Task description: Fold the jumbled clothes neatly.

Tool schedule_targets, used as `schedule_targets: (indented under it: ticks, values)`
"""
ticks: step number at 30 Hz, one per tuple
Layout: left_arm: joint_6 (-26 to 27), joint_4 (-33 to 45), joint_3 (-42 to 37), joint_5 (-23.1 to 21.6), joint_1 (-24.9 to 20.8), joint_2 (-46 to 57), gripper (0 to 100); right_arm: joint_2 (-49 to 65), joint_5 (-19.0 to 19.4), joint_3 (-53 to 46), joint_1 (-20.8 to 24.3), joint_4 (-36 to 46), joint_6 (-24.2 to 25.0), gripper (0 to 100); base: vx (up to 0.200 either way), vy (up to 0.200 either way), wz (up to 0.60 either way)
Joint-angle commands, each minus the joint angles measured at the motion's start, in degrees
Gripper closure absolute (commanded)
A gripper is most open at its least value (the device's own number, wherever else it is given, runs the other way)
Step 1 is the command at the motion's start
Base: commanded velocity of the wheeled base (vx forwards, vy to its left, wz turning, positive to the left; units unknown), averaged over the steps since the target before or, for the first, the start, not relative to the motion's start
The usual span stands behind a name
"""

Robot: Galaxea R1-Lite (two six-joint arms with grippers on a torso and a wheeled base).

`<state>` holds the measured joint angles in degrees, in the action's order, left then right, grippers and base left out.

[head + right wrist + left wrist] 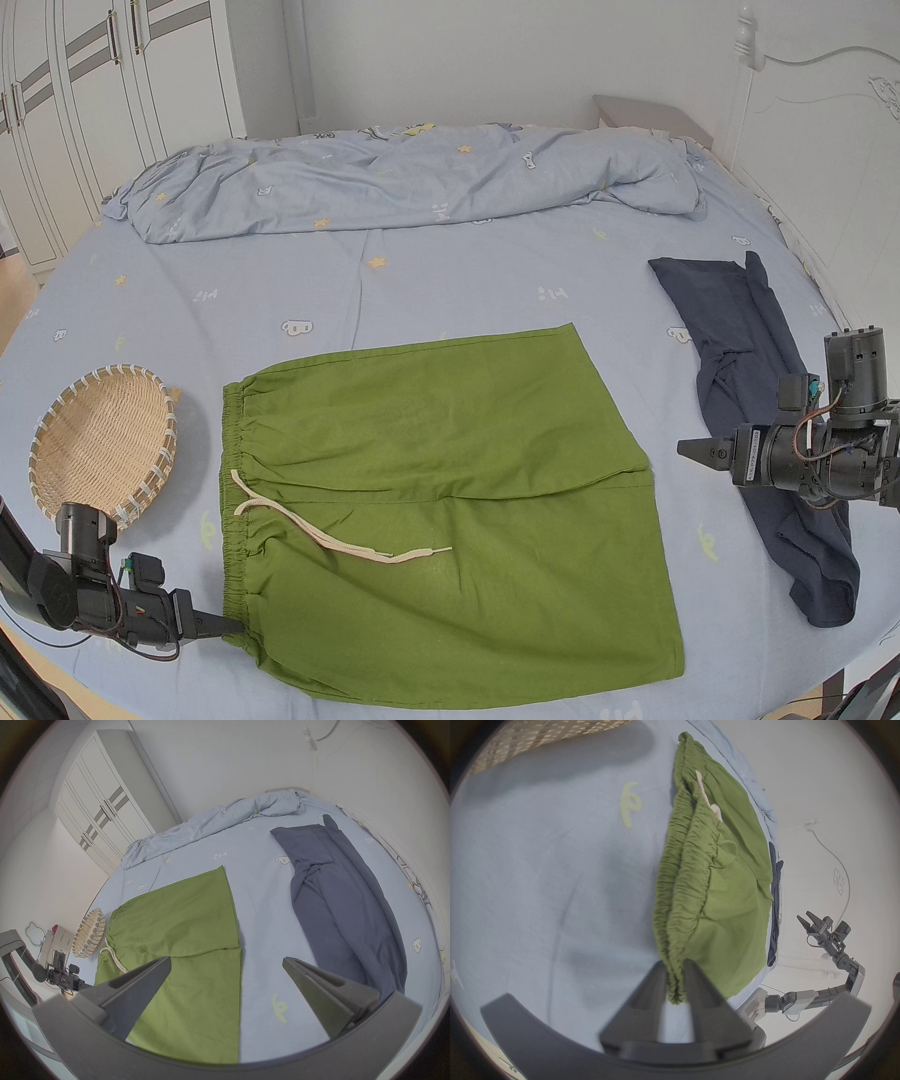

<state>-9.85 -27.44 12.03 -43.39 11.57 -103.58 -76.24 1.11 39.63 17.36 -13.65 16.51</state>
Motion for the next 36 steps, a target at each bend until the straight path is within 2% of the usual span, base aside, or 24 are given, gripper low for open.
schedule_targets:
  ticks: [1,4,9,11,13,15,16,17,18,19,20,22,28,36]
  values:
    - [0.2,-0.2,-0.9,0.1,0.8,2.1,100,-0.1,0.0,0.0,0.1,-0.1,0.0,0,0.000,0.000,0.00]
    - [0.3,-0.2,-1.0,0.1,1.0,2.7,100,-0.1,0.0,0.0,0.1,-0.1,0.0,0,0.000,0.000,0.00]
    - [1.3,0.0,-2.9,0.1,4.2,9.3,100,0.0,0.1,-0.8,0.1,0.6,0.1,0,0.000,0.000,0.00]
    - [5.6,1.0,-3.2,-0.1,7.2,10.9,100,0.0,1.2,-1.1,0.0,2.9,0.4,0,0.000,0.000,0.00]
    - [9.9,2.3,-3.2,-0.1,9.9,10.4,100,0.0,3.9,-1.3,-0.6,5.1,0.7,0,0.000,0.000,0.00]
    - [14.5,3.8,-2.9,-0.2,13.0,8.6,100,0.0,9.5,-2.2,-1.2,9.3,1.7,0,0.000,0.000,0.00]
    - [15.4,4.0,-2.8,-0.2,13.1,7.3,100,-0.1,12.2,-2.8,-1.9,11.0,1.6,0,0.000,0.000,0.00]
    - [15.5,4.0,-2.8,-0.2,13.1,7.3,100,-0.1,12.5,-2.9,-2.1,11.3,1.7,0,0.000,0.000,0.00]
    - [15.7,4.0,-2.6,-0.1,13.1,6.0,100,-0.3,16.9,-4.2,-3.8,13.0,1.4,0,0.000,0.000,0.00]
    - [15.7,4.0,-2.5,-0.1,13.1,5.9,100,-0.4,17.9,-4.7,-4.3,13.0,1.4,0,0.000,0.000,0.00]
    - [15.7,4.0,-2.4,-0.2,13.3,5.8,100,-0.8,20.6,-6.1,-5.6,12.8,1.2,0,0.000,0.000,0.00]
    - [15.7,4.1,-2.3,-0.2,13.4,5.8,100,-1.9,22.4,-8.2,-6.8,12.6,0.5,0,0.000,0.000,0.00]
    - [15.6,4.1,-1.2,-0.2,14.3,3.7,100,-7.1,23.3,-12.6,-6.5,11.8,-4.6,0,0.000,0.000,0.00]
    - [15.6,4.0,-1.1,-0.2,14.3,3.4,100,-13.8,29.1,-16.3,-6.3,5.6,-5.3,0,0.000,0.000,0.00]
